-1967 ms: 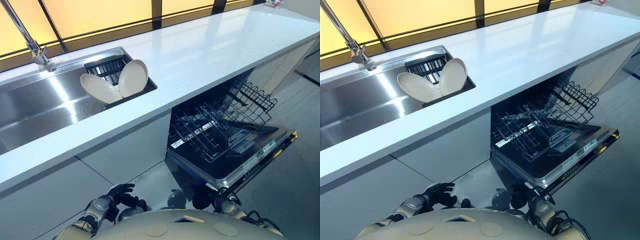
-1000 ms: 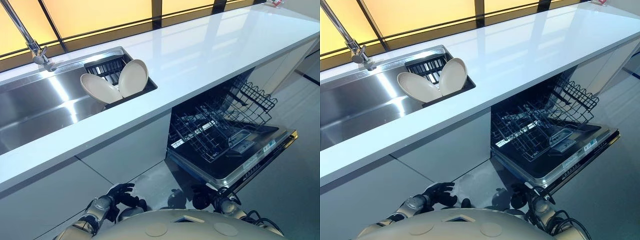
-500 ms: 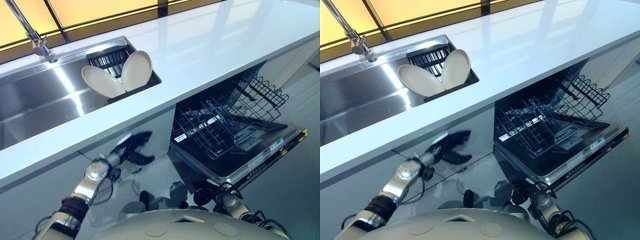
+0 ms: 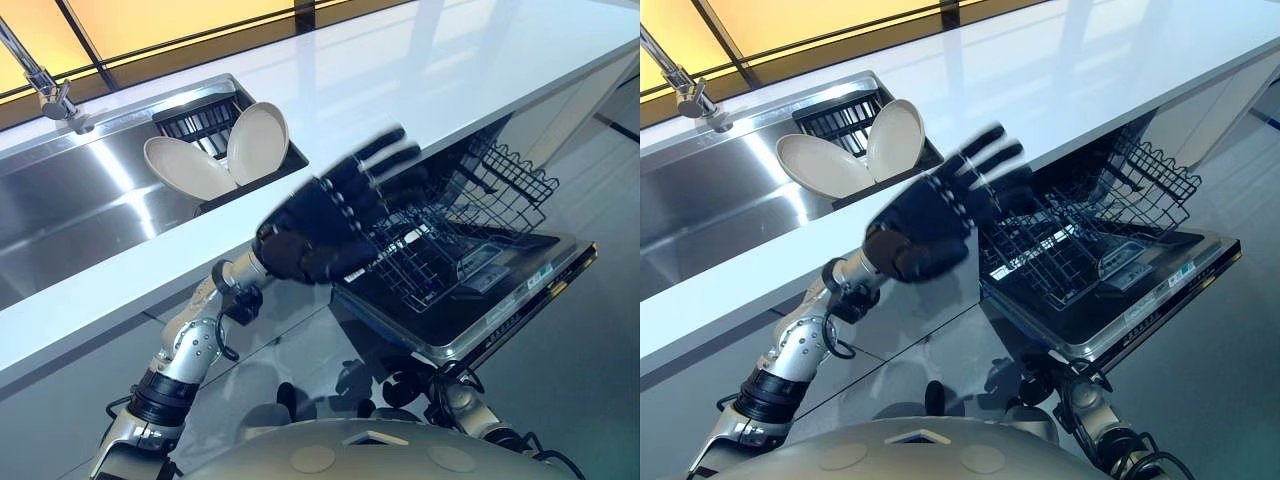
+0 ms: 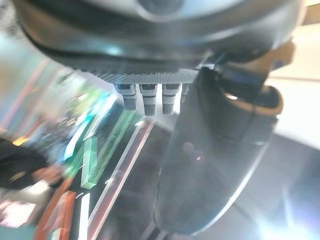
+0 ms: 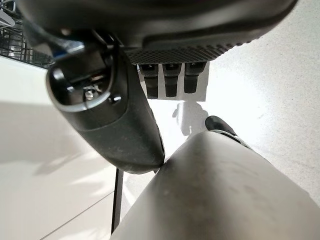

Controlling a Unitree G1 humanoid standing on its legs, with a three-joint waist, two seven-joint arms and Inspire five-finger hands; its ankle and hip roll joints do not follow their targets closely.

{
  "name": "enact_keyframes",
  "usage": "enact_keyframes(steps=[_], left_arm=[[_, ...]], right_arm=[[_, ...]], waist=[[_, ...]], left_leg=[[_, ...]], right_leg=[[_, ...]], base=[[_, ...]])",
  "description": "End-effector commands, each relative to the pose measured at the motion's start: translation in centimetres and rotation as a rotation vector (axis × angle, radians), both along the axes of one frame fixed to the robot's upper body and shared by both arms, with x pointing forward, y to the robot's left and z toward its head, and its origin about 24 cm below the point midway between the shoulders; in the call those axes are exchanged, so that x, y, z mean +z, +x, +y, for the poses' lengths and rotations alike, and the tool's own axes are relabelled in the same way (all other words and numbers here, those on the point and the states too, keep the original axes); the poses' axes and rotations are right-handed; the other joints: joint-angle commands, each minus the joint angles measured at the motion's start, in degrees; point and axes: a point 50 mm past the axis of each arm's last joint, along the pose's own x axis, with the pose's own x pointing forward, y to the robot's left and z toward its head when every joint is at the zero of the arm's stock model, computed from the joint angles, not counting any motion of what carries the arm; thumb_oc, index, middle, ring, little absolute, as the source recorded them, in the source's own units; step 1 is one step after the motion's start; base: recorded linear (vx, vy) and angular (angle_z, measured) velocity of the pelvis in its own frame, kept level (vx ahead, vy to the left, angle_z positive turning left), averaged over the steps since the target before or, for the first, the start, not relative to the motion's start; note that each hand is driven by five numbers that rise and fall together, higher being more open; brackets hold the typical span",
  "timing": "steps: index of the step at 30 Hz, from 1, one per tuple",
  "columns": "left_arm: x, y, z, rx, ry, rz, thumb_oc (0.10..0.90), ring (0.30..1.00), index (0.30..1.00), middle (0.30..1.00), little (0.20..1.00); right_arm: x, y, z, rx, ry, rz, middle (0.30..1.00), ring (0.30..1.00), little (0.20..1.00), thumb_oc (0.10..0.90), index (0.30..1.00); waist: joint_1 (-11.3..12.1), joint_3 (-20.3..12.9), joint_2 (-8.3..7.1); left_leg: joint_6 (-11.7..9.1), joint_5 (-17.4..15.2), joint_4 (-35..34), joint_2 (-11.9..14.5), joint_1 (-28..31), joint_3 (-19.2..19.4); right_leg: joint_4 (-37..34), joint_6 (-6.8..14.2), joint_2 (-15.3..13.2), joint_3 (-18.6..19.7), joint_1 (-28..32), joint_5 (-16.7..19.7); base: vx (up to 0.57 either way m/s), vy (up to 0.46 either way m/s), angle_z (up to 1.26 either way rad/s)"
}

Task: Pick up plates and place into dishwasher.

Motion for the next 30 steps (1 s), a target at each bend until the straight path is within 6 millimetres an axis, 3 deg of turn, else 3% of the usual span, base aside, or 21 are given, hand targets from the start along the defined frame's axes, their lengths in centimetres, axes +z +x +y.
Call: enact_keyframes(steps=[1,3,6,8,13,16,22,30], left_arm=[[6.1,1.6,5.2,0.552,-0.077,-0.241,0.8,0.9,0.9,0.9,0.9],[7.2,1.6,7.0,0.813,0.03,-0.304,0.8,0.9,0.9,0.9,0.9],[8.8,2.0,9.5,1.185,0.33,-0.42,0.8,0.9,0.9,0.9,0.9],[10.0,2.9,12.7,1.512,0.673,-0.521,0.8,0.9,0.9,0.9,0.9],[12.0,3.7,18.3,1.744,1.101,-0.601,0.8,0.9,0.9,0.9,0.9],[12.9,3.6,19.8,1.795,1.298,-0.663,0.8,0.9,0.9,0.9,0.9],[13.9,2.9,22.2,1.798,1.861,-0.913,0.8,0.9,0.9,0.9,0.9],[13.5,2.8,22.6,1.592,2.205,-1.063,0.8,0.9,0.9,0.9,0.9]], right_arm=[[0.2,0.2,-1.8,0.021,-0.069,-0.036,0.9,0.9,0.9,0.8,0.9],[-0.1,-0.2,-1.8,0.004,-0.071,-0.029,0.9,0.9,0.9,0.8,0.9],[-0.4,-0.7,-2.1,-0.015,-0.079,-0.016,0.9,0.9,0.9,0.8,0.9],[-0.5,-0.9,-2.5,-0.025,-0.092,-0.005,0.9,0.9,0.9,0.8,0.9],[-0.4,-0.7,-3.2,-0.034,-0.112,0.006,0.9,0.9,0.9,0.8,0.9],[-0.3,-0.6,-3.6,-0.038,-0.118,0.007,0.9,0.9,0.9,0.8,0.9],[0.1,-0.3,-4.5,-0.051,-0.126,0.005,0.9,0.9,0.9,0.8,0.9],[0.4,0.2,-5.2,-0.034,-0.141,0.007,0.9,0.9,0.9,0.8,0.9]], waist=[[1.01,-2.14,-1.36],[1.41,-2.65,-1.24],[2.04,-3.42,-0.82],[2.25,-3.91,-0.13],[2.49,-4.18,0.83],[2.76,-4.09,1.15],[3.62,-4.04,2.03],[3.99,-4.04,2.9]], left_leg=[[1.97,-8.32,0.39,-2.95,4.11,1.9],[1.96,-8.33,0.39,-3.0,4.13,1.62],[1.88,-8.25,0.45,-3.05,4.02,1.45],[1.87,-8.29,0.58,-3.13,3.98,1.64],[2.02,-8.48,1.0,-3.29,3.84,2.35],[2.17,-8.62,1.0,-3.44,4.02,2.32],[2.54,-8.95,0.93,-4.04,4.25,1.65],[2.78,-9.21,0.81,-4.49,4.63,1.25]], right_leg=[[2.05,-0.17,2.68,0.03,-1.53,-0.92],[2.0,-0.19,2.59,-0.43,-1.33,-1.17],[2.13,-0.17,2.46,-1.04,-1.28,-1.51],[2.3,-0.06,2.35,-1.34,-1.32,-1.72],[2.65,0.2,2.05,-1.39,-1.5,-1.89],[2.79,0.32,1.99,-1.41,-1.44,-1.91],[3.09,0.82,1.54,-1.9,-1.37,-1.94],[3.63,1.57,0.99,-2.54,-1.55,-1.85]], base=[[0.06,0.011,0.02],[0.06,0.015,0.03],[0.06,0.034,0.05],[0.06,0.065,0.09],[0.03,0.047,0.05],[0.02,0.035,0.0],[0.02,0.036,0.04],[0.0,0.038,0.04]])
